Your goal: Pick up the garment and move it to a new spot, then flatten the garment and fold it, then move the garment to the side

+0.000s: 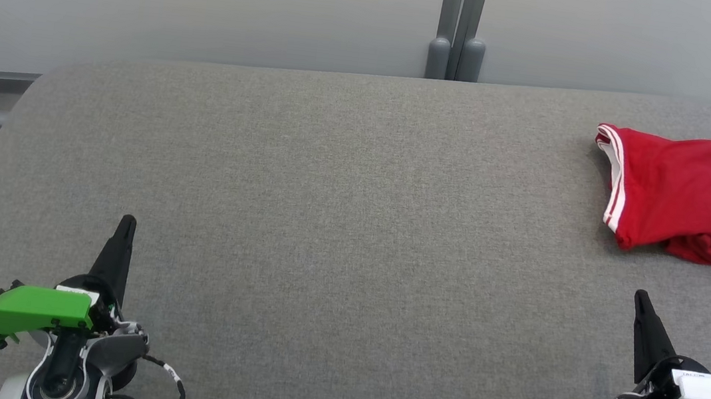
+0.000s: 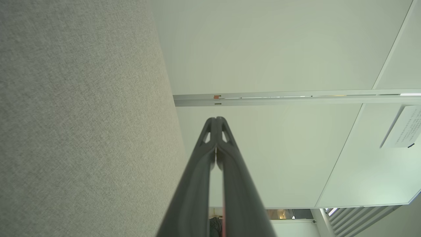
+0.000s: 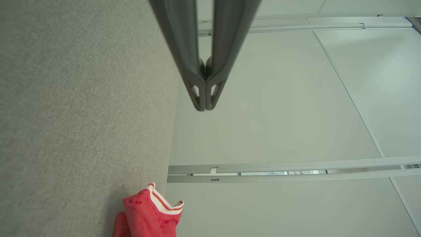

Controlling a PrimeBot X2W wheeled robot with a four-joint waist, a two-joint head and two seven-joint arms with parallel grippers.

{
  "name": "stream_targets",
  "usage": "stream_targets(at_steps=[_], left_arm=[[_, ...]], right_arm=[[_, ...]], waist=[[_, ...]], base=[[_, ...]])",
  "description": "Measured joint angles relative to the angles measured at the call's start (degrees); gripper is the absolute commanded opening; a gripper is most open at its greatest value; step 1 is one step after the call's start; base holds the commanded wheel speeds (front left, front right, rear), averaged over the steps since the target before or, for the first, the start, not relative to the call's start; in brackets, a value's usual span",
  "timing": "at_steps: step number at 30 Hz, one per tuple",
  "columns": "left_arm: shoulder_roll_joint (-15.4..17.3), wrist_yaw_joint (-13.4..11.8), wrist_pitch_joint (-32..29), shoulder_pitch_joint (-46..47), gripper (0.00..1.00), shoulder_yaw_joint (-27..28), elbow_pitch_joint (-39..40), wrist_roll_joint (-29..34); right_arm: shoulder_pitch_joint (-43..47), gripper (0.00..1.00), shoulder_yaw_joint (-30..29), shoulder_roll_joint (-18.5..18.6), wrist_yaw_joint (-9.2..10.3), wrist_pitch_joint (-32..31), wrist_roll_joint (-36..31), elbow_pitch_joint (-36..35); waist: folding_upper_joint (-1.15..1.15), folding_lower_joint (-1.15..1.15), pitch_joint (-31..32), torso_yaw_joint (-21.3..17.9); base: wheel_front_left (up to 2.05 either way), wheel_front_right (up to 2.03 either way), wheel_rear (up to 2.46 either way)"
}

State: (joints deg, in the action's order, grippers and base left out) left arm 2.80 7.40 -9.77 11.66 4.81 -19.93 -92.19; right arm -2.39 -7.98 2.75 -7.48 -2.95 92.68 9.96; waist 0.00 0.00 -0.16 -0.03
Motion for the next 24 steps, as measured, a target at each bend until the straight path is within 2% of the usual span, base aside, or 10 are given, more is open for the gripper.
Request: stream_targets(at_steps=[24], left_arm=[[0.0,0.0,0.0,0.0,0.0,0.0,0.0,0.0]], right_arm=[[0.0,0.0,0.0,0.0,0.0,0.0,0.0,0.0]], waist=[[0.0,0.0,0.0,0.0]], base=[[0.0,0.0,0.0]])
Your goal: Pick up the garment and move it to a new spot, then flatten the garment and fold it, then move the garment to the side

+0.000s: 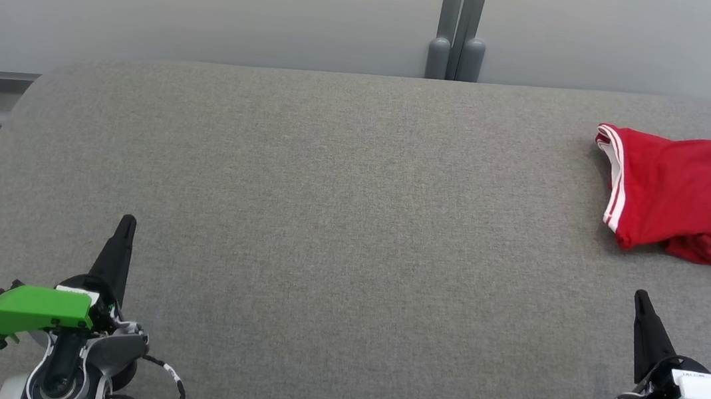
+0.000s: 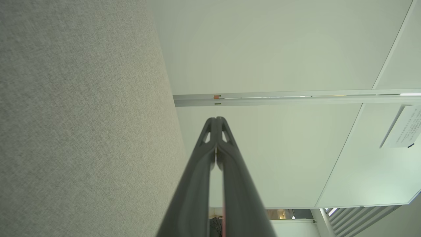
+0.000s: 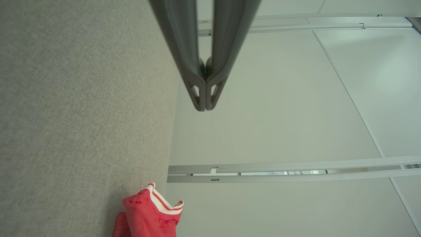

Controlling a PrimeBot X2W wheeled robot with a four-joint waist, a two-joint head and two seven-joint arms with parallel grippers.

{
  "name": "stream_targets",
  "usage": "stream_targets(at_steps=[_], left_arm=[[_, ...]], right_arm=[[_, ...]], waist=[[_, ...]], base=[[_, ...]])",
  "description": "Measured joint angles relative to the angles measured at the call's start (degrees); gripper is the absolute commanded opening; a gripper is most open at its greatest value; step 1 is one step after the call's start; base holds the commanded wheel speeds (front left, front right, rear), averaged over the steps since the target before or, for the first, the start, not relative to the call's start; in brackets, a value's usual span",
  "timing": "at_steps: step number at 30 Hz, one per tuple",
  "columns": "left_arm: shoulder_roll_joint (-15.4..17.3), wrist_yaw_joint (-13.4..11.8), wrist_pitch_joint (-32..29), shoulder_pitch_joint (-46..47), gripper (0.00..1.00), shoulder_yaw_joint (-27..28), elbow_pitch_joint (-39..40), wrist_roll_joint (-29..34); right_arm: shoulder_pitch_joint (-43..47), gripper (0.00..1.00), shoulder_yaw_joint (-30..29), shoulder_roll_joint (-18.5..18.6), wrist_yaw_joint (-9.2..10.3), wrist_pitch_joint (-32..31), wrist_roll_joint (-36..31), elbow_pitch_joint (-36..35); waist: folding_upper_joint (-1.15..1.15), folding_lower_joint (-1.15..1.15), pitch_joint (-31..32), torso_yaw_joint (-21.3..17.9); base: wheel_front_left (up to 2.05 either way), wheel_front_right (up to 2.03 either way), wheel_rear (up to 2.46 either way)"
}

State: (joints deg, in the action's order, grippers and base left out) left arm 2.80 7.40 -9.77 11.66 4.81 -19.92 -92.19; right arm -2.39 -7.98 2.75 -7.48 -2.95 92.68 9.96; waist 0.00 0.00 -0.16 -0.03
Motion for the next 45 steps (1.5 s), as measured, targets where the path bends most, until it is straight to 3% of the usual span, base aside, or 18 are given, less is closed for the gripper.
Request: stream_targets(at_steps=[45], left_arm=[[0.0,0.0,0.0,0.0,0.0,0.0,0.0,0.0]], right_arm=[[0.0,0.0,0.0,0.0,0.0,0.0,0.0,0.0]], waist=[[0.0,0.0,0.0,0.0]], base=[[0.0,0.0,0.0]])
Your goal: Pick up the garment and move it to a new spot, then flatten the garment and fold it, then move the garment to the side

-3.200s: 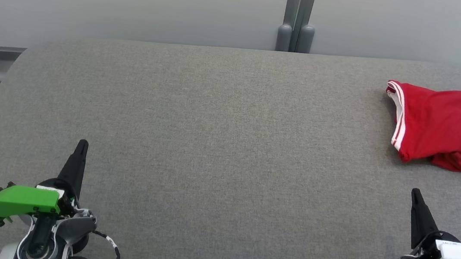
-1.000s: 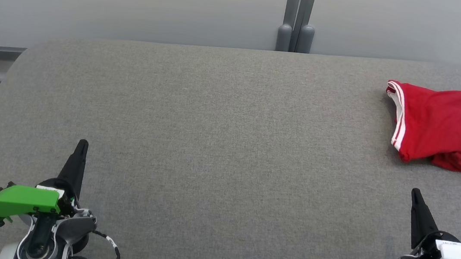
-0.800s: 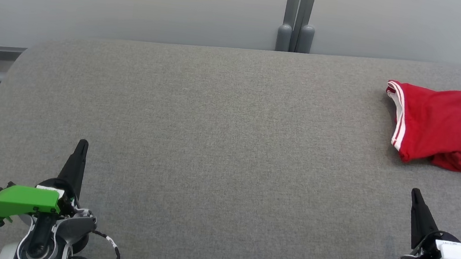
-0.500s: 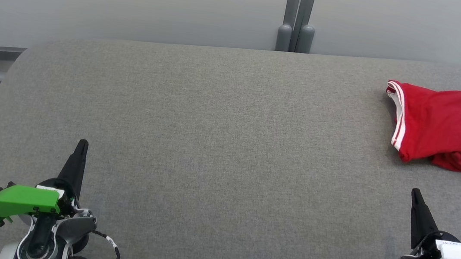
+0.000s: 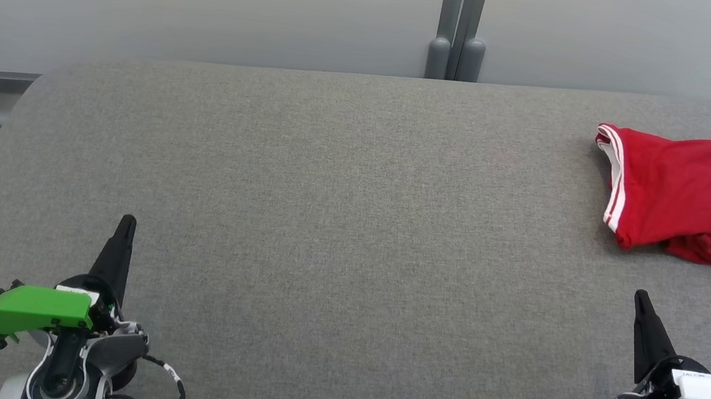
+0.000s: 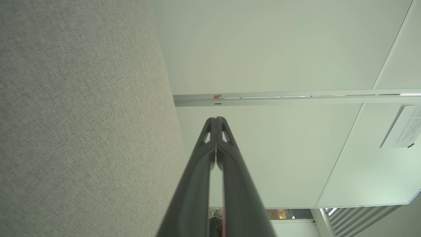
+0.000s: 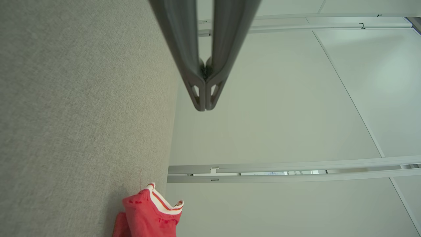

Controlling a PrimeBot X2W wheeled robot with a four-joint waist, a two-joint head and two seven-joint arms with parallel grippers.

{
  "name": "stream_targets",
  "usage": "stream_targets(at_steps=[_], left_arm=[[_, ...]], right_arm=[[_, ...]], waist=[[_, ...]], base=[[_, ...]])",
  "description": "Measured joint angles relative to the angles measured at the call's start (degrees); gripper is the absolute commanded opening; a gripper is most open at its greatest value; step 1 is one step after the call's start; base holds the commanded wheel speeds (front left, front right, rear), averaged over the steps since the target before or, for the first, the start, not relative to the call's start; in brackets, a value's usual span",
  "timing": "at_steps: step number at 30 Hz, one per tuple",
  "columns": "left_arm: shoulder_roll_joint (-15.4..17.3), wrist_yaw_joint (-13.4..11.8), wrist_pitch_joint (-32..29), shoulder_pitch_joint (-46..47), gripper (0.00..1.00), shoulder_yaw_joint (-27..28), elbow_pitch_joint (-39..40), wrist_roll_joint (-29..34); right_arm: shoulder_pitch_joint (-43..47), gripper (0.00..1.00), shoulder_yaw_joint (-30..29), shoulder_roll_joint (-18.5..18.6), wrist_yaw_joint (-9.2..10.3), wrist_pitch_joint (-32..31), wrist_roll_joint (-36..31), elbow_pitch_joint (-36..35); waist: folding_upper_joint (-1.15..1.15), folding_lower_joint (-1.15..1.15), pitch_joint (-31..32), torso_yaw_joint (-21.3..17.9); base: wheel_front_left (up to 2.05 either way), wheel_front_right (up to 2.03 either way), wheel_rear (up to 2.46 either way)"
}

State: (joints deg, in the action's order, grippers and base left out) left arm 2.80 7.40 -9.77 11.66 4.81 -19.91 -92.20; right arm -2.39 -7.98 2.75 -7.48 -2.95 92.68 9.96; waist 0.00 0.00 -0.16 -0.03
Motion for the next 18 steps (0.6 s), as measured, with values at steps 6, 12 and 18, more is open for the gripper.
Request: stream_targets(at_steps=[6,12,18], left_arm=[[0.0,0.0,0.0,0.0,0.0,0.0,0.0,0.0],[0.0,0.0,0.0,0.0,0.0,0.0,0.0,0.0],[0.0,0.0,0.0,0.0,0.0,0.0,0.0,0.0]], right_arm=[[0.0,0.0,0.0,0.0,0.0,0.0,0.0,0.0],[0.0,0.0,0.0,0.0,0.0,0.0,0.0,0.0],[0.0,0.0,0.0,0.0,0.0,0.0,0.0,0.0]], waist=[[0.0,0.0,0.0,0.0],[0.0,0.0,0.0,0.0],[0.0,0.0,0.0,0.0]], base=[[0.0,0.0,0.0],[0.0,0.0,0.0],[0.0,0.0,0.0]])
